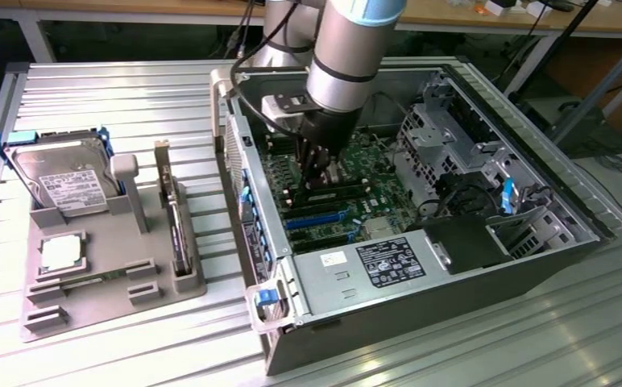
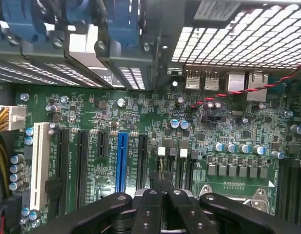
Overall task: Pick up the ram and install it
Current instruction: 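Press down the ram until it locks into place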
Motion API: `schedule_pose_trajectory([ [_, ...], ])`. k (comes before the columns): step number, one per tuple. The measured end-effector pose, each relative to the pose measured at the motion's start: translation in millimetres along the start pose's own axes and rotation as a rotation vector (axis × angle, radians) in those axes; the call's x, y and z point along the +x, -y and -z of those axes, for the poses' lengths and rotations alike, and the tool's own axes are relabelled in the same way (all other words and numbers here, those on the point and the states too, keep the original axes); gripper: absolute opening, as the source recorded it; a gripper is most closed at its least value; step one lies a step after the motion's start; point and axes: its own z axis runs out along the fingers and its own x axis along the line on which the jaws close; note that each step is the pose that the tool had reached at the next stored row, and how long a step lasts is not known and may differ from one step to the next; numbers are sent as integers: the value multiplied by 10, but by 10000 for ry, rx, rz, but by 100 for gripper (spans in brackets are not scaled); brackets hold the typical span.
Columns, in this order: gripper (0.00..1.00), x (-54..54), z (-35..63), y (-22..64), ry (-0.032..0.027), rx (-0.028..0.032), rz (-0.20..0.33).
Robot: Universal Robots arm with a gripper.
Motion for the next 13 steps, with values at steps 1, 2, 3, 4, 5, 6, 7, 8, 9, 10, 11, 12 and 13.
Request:
schedule_pose_trajectory([
  [1, 10, 0, -19, 1, 1, -1, 0],
  [2, 10, -1, -29, 1, 5, 2, 1],
  [3, 10, -2, 60, -4, 16, 9, 0],
  [4, 10, 0, 174, -10, 12, 7, 1],
  [5, 10, -9, 239, -13, -7, 4, -2],
  [6, 10, -10, 312, 50, -14, 5, -2],
  [7, 10, -7, 337, 111, -14, 4, -2],
  [8, 10, -5, 343, 154, -15, 4, -3],
  [9, 10, 1, 349, 241, -13, 3, -1],
  [10, 10, 9, 355, 355, 2, 4, 0],
  [11, 10, 15, 361, 453, 18, 5, 1],
  [12, 10, 22, 366, 568, 33, 7, 1],
  [13, 10, 27, 375, 637, 33, 6, 1],
])
